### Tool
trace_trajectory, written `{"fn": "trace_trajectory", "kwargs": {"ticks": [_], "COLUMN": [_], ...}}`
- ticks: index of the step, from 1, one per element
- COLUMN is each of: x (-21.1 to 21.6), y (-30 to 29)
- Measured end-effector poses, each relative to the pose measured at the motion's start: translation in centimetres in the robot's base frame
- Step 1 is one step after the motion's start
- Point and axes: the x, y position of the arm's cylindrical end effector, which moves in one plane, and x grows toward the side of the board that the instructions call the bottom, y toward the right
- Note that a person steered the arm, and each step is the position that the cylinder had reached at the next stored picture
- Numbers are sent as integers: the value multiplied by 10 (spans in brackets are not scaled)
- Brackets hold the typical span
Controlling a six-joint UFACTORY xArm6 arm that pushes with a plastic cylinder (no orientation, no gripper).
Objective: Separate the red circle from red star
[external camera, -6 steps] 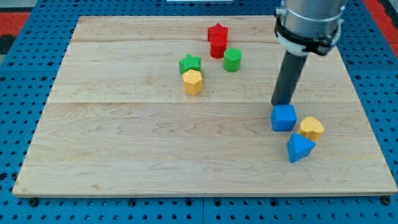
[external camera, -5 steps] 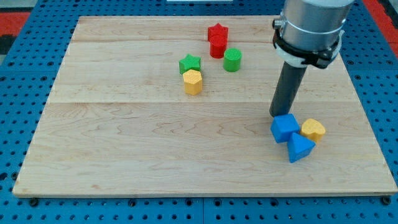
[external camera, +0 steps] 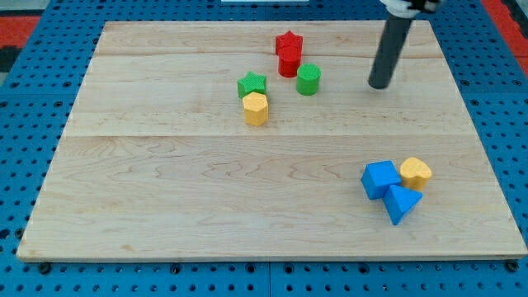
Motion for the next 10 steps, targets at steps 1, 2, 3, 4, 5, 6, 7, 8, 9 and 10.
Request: {"fn": "trace_trajectory", "kwargs": {"ticks": [1,2,3,4,5,6,7,8,9,10], "x": [-27,-28,-41,-43,-46,-50,-57,-57,-32,11], "y": [-22,-27,-47,-74,-93,-103,-92,-100,-121,-132]}}
